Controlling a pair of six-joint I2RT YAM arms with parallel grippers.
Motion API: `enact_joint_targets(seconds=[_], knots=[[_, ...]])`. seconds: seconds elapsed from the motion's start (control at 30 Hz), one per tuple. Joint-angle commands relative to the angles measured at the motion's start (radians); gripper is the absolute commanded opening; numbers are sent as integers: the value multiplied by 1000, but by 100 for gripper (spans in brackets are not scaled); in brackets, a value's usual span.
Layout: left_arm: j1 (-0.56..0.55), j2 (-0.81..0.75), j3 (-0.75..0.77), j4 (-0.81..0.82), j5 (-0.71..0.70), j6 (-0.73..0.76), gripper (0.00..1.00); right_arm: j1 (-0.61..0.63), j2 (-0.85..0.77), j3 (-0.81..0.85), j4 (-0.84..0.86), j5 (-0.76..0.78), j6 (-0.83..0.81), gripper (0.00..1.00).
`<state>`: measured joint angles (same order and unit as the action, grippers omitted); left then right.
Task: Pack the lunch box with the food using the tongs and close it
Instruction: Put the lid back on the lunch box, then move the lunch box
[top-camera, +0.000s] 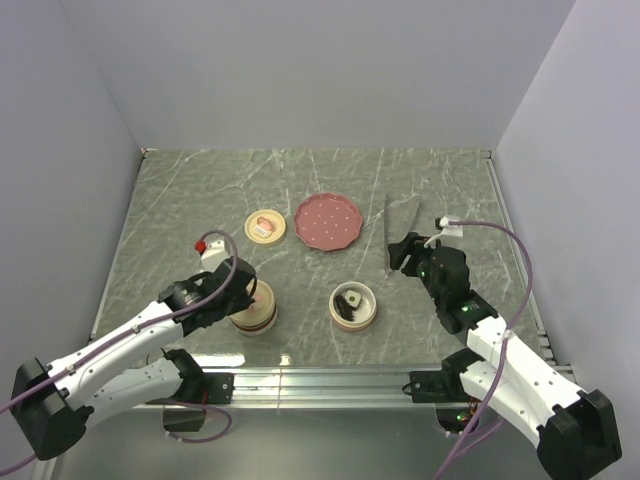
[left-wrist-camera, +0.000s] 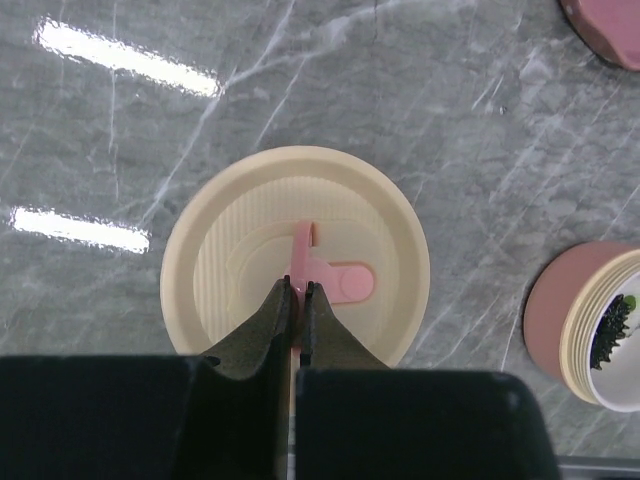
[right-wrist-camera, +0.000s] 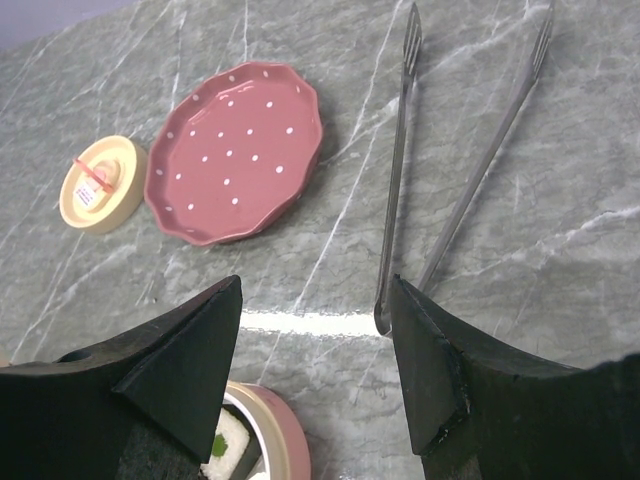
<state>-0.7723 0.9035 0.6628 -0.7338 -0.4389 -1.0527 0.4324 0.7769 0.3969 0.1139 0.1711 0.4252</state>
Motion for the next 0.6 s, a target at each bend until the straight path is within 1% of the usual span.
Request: enact_joint_targets(seconds=[0.0, 0.07, 0.23, 0.37, 0.57], knots=[[-2, -34, -6, -26, 51, -32, 0, 5, 13, -6, 41, 8, -14, 68], [-4, -26, -11, -19, 89, -20, 0, 3, 16, -4, 40, 10, -14, 68], [-5, 23, -28, 5, 129, -10, 0, 5, 10, -7, 41, 13, -14, 68], [-12, 54, -55, 19, 132, -27, 0, 5, -1, -12, 40, 11, -14, 68], [-59, 34, -94, 50, 117, -79, 0, 5, 8, -7, 41, 14, -13, 68]])
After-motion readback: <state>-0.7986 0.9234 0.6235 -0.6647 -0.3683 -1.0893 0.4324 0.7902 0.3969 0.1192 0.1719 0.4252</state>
